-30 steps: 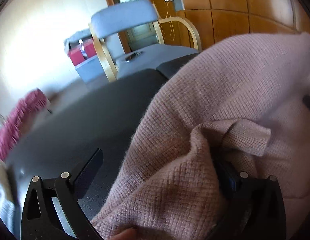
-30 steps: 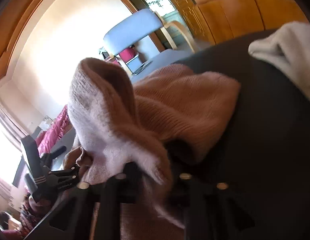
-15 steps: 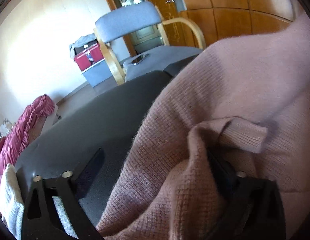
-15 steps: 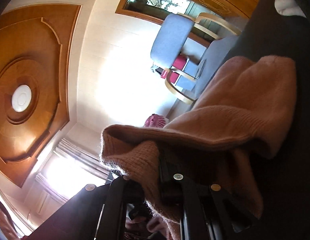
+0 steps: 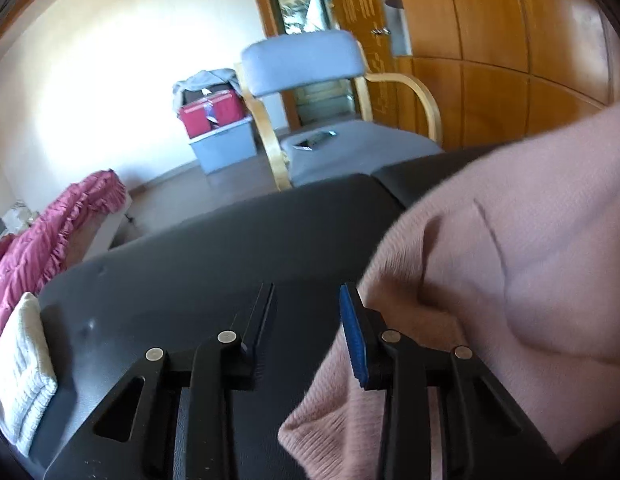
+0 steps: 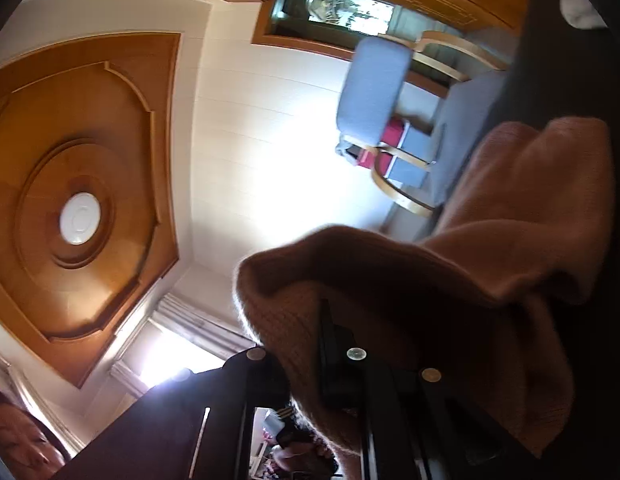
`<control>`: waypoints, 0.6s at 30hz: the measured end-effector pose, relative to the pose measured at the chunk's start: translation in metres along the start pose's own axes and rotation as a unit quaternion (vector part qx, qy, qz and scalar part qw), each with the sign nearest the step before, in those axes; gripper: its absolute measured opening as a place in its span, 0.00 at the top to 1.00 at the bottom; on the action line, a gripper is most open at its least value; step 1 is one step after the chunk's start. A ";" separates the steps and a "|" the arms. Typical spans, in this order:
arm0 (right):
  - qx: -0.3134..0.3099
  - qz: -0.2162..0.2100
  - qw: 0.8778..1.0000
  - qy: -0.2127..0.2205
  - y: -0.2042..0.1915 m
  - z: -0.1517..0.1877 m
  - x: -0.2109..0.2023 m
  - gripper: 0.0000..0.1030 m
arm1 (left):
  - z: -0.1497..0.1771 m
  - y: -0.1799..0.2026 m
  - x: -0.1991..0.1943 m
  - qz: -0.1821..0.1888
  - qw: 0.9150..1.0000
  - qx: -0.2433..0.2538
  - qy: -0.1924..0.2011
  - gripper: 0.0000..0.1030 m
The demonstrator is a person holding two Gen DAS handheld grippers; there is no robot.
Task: Fold clothes
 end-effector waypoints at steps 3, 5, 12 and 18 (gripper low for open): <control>-0.015 0.000 1.000 -0.001 -0.011 0.000 0.000 0.93 | 0.016 -0.002 0.001 0.027 0.999 -0.008 -0.019 0.65; -0.019 0.003 1.000 -0.002 -0.013 0.002 0.001 0.93 | 0.028 -0.003 0.001 0.052 0.998 -0.022 -0.035 0.61; -0.001 0.004 1.000 -0.006 -0.001 0.008 0.004 0.93 | 0.037 0.025 -0.024 0.141 0.989 -0.031 -0.023 0.45; 0.001 0.004 1.000 -0.008 0.003 0.009 0.006 0.93 | 0.035 0.039 -0.038 0.190 0.981 -0.046 -0.019 0.27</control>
Point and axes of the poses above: each gripper's, at about its wrist camera, not at the fingertips, and x roughly the way its jaws point, y to its right, z to its underside, the point moved 10 cm from there along x, roughly the way its jaws point, and after that the axes turned 1 degree about -y, right-handed, at the moved point
